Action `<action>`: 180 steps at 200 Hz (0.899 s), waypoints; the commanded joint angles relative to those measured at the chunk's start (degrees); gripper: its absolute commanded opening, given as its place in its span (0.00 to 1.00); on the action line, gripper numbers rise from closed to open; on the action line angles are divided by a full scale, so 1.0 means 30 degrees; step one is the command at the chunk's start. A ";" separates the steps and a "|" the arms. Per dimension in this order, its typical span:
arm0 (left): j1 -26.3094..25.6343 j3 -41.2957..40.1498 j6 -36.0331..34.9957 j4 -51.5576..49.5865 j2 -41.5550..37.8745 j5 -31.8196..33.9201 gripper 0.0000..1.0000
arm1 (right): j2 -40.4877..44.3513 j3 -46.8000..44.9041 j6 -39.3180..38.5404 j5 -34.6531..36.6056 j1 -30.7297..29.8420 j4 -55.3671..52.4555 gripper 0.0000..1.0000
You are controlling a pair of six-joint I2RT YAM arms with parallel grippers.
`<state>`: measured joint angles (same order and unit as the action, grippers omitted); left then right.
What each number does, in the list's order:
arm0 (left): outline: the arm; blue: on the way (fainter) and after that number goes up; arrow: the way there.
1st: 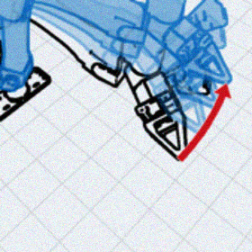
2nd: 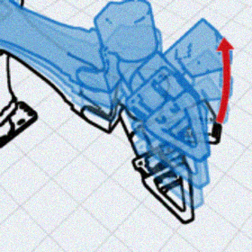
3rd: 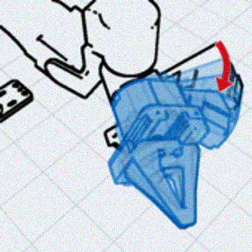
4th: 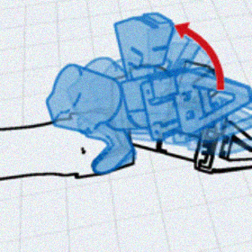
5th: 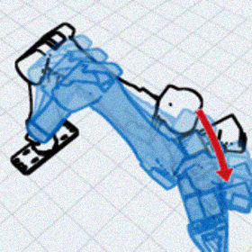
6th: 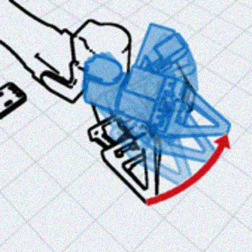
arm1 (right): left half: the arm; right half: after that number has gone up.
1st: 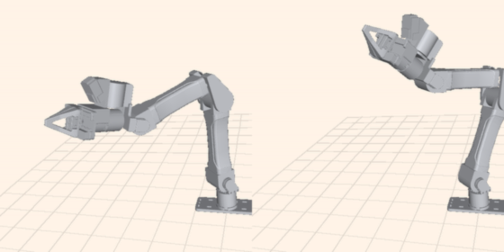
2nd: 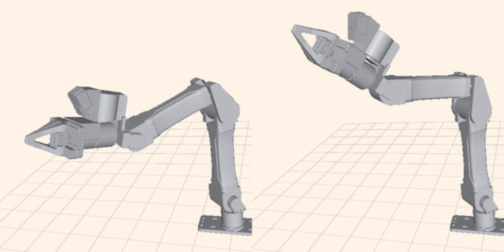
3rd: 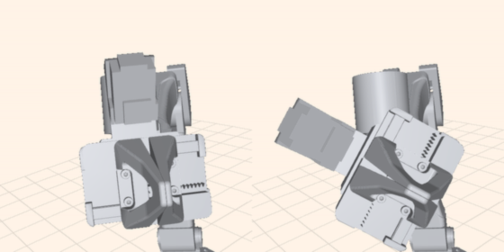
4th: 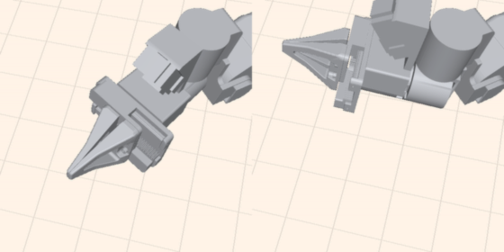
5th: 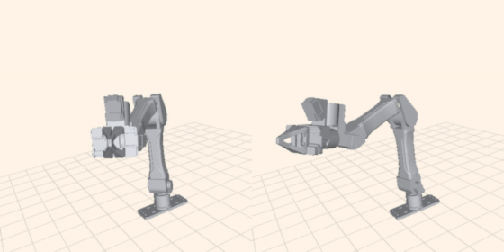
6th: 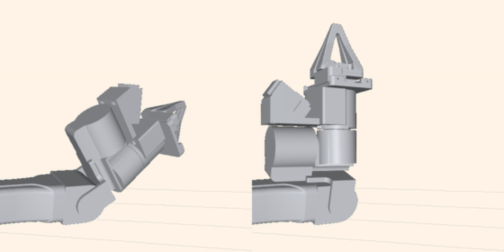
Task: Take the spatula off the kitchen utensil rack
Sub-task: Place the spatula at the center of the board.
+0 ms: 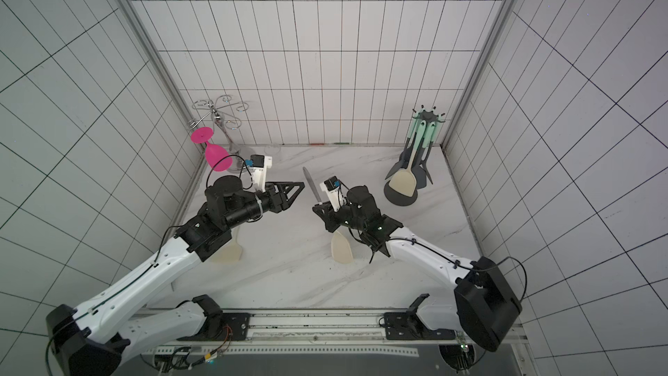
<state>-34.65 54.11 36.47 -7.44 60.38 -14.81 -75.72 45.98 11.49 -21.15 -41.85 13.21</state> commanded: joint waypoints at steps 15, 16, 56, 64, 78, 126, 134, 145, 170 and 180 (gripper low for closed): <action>0.0766 -0.0835 0.2084 0.0626 0.0656 -0.0407 0.61 | -0.0598 0.1886 -0.0979 0.1053 -0.1568 0.1451 0.00; 0.0768 -0.0837 0.2098 0.0601 0.0680 -0.0401 0.61 | -0.0599 0.1894 -0.0983 0.1077 -0.1603 0.1453 0.00; 0.0929 -0.1355 0.3284 0.1707 0.1930 -0.0907 0.54 | -0.0298 0.1841 -0.1016 0.1754 -0.2171 0.1433 0.00; 0.0973 -0.1380 0.3446 0.2183 0.2203 -0.1394 0.45 | -0.0303 0.1846 -0.1060 0.1736 -0.2165 0.1221 0.00; 0.1069 -0.1211 0.3446 0.2625 0.2665 -0.2276 0.21 | -0.0273 0.1976 -0.1189 0.1721 -0.2165 0.0579 0.00; 0.2567 0.1204 -0.0570 -0.1886 0.2851 -0.2484 0.00 | 0.1214 0.2459 -0.0848 0.2991 -0.1964 -0.3457 0.55; 0.2964 0.1694 -0.1386 -0.2849 0.2743 -0.2186 0.00 | 0.1475 0.2447 -0.0953 0.2926 -0.1880 -0.4248 0.60; 0.3437 0.2170 -0.2237 -0.3617 0.2594 -0.2295 0.00 | 0.1724 0.2099 -0.0965 0.2530 -0.1696 -0.4897 0.65; 0.4302 0.2848 -0.3593 -0.4389 0.2410 -0.3226 0.00 | 0.1648 0.0893 0.0662 0.0920 -0.1154 -0.4577 0.67; 0.4406 0.2911 -0.4021 -0.4434 0.2325 -0.3362 0.00 | 0.1426 0.0342 0.1546 0.0083 -0.0981 -0.3716 0.67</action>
<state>-22.33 60.73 31.18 -17.04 68.95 -22.63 -70.61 49.98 10.61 -15.68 -46.24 2.00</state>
